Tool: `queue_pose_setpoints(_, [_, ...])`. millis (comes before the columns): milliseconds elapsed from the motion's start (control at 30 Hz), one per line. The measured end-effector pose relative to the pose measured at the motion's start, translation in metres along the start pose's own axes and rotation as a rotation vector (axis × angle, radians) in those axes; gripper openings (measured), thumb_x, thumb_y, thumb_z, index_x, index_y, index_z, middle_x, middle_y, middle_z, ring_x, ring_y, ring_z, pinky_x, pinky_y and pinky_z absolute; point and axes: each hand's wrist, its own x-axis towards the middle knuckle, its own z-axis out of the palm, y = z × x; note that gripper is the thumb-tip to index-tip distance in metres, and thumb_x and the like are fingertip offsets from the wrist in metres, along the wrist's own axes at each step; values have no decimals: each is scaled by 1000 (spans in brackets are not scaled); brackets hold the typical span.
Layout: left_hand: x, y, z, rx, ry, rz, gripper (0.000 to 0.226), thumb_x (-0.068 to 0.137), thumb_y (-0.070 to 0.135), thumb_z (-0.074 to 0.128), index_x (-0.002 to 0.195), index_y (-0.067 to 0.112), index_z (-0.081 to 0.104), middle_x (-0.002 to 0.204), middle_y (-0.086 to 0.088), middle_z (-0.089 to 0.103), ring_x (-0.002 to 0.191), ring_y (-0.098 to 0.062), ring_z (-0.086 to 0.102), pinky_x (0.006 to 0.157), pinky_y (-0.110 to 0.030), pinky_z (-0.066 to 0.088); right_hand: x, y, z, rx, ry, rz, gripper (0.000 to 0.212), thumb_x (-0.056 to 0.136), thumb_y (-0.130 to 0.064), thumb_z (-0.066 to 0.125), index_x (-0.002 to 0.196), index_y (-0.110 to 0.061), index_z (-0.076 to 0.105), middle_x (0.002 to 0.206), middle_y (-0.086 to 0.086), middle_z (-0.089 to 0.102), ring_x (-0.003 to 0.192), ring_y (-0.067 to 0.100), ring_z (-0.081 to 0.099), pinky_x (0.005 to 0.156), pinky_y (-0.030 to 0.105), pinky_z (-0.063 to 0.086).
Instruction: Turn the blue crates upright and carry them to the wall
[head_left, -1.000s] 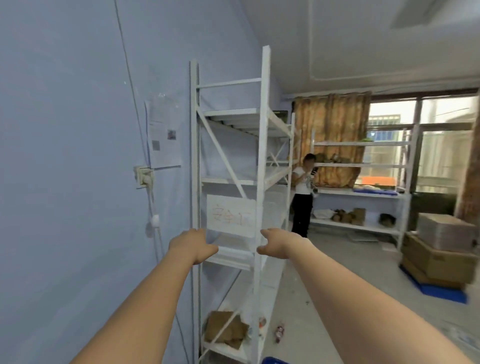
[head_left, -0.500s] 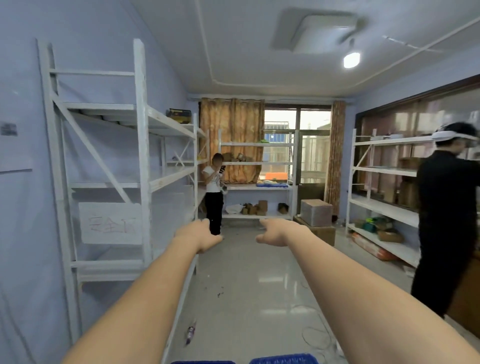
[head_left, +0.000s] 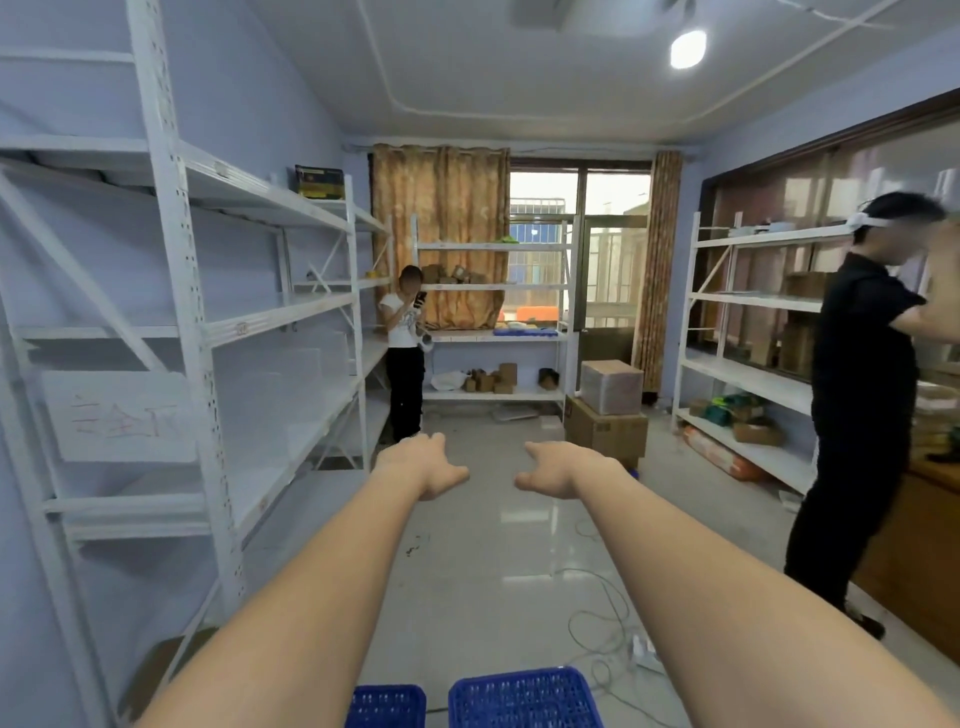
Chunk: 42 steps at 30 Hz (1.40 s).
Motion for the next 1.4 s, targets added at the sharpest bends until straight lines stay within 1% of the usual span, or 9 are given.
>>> queue_pose_setpoints(200, [71, -5, 43, -3, -92, -8, 73, 87, 53, 41, 145, 11, 30, 149, -12, 37, 131, -29, 42, 101, -40, 41, 64, 20, 15, -19, -48, 42, 71, 93, -44, 45, 152, -15, 18, 157, 9, 26, 142, 27, 28, 114, 42, 29])
queue_pose_setpoints(300, [110, -9, 60, -30, -126, -13, 73, 87, 53, 42, 145, 10, 30, 150, -13, 36, 133, -30, 40, 105, -40, 39, 100, 27, 20, -18, -69, 66, 70, 93, -42, 45, 151, -14, 20, 157, 9, 26, 142, 28, 29, 114, 42, 29])
queue_pose_setpoints(567, [216, -10, 105, -65, -147, 8, 72, 87, 54, 43, 144, 12, 33, 149, -10, 38, 133, -28, 41, 99, -37, 38, 200, 45, 45, 2, -111, 115, 69, 94, -43, 43, 152, -16, 17, 159, 7, 23, 143, 27, 27, 114, 40, 28])
queue_pose_setpoints(700, [240, -5, 146, -99, -226, 4, 68, 86, 47, 47, 143, 11, 37, 147, -13, 42, 131, -29, 44, 101, -34, 38, 233, 68, 74, 1, -168, 128, 67, 94, -41, 44, 150, -13, 23, 157, 9, 26, 142, 28, 29, 112, 40, 28])
queue_pose_setpoints(833, [264, 7, 184, -66, -309, -27, 69, 87, 49, 44, 143, 9, 36, 147, -15, 41, 132, -31, 43, 106, -38, 37, 265, 103, 101, -9, -243, 130, 67, 95, -43, 42, 151, -15, 19, 158, 7, 23, 143, 28, 27, 114, 40, 27])
queue_pose_setpoints(1000, [290, 37, 230, -32, -363, -57, 73, 88, 52, 42, 145, 9, 31, 150, -13, 34, 137, -29, 35, 109, -40, 34, 301, 154, 143, -73, -324, 95, 68, 94, -46, 42, 150, -13, 21, 156, 7, 27, 141, 27, 29, 114, 44, 29])
queue_pose_setpoints(1200, [317, 79, 307, 11, -439, -53, 77, 89, 54, 40, 150, 11, 21, 156, -9, 22, 143, -26, 21, 110, -42, 30, 342, 214, 205, -81, -346, 61, 65, 92, -47, 42, 147, -14, 27, 151, 6, 34, 139, 24, 30, 108, 44, 35])
queue_pose_setpoints(1300, [318, 92, 363, 9, -522, -62, 78, 90, 55, 39, 151, 12, 17, 160, -7, 14, 146, -24, 14, 113, -41, 26, 354, 245, 254, -79, -389, 74, 65, 92, -46, 41, 147, -14, 27, 151, 5, 34, 139, 23, 29, 106, 44, 36])
queue_pose_setpoints(1400, [310, 97, 427, -11, -621, -68, 78, 91, 54, 39, 152, 12, 15, 161, -7, 11, 147, -23, 12, 113, -40, 25, 357, 269, 317, -55, -492, 92, 66, 93, -46, 41, 148, -13, 25, 153, 6, 31, 141, 24, 27, 109, 44, 34])
